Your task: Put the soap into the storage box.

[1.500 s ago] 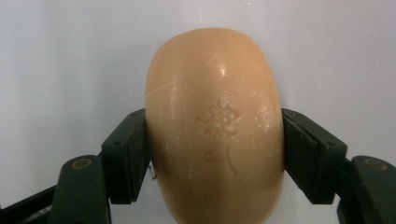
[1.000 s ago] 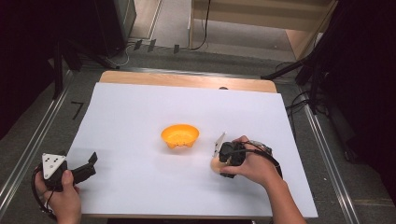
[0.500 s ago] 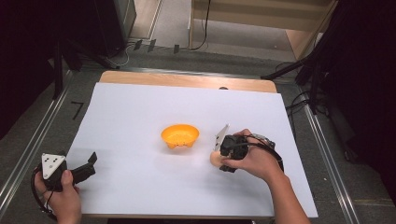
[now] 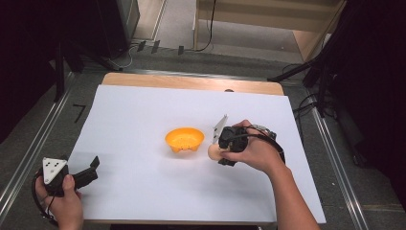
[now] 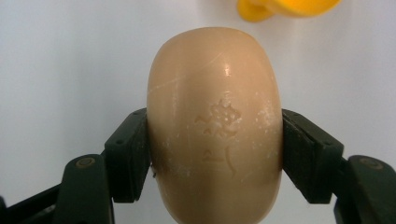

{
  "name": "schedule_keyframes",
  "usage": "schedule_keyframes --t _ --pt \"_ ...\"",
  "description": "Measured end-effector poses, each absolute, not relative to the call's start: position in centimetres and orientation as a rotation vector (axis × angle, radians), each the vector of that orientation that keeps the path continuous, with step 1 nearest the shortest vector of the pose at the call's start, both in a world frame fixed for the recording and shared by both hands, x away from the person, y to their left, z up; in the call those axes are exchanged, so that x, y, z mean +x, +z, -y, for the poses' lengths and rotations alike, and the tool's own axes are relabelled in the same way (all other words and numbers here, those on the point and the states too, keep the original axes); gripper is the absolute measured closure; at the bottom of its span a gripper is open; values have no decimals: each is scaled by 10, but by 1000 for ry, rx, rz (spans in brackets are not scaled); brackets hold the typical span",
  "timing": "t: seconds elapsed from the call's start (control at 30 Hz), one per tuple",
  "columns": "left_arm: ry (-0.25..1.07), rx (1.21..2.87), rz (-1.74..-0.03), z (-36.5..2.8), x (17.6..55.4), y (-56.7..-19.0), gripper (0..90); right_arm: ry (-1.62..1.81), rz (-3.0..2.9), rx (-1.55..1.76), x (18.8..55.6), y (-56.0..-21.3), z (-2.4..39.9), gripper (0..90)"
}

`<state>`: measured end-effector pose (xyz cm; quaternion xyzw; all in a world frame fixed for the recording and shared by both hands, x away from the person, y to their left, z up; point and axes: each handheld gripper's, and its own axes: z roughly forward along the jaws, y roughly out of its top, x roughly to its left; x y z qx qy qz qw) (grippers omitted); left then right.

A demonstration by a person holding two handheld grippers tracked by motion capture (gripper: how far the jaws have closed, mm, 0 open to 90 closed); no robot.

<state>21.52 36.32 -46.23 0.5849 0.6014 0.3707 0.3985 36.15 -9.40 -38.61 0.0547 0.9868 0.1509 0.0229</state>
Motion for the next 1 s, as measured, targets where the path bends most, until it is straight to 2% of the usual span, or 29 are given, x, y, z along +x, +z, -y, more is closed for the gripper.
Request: schedule_keyframes --t 0.2,1.0 --pt "891 1457 -1537 -368 216 -462 0 474 -3051 123 370 -378 79 326" --pt "911 1497 -1509 -364 216 -462 0 493 -3049 36 389 -363 32 326"
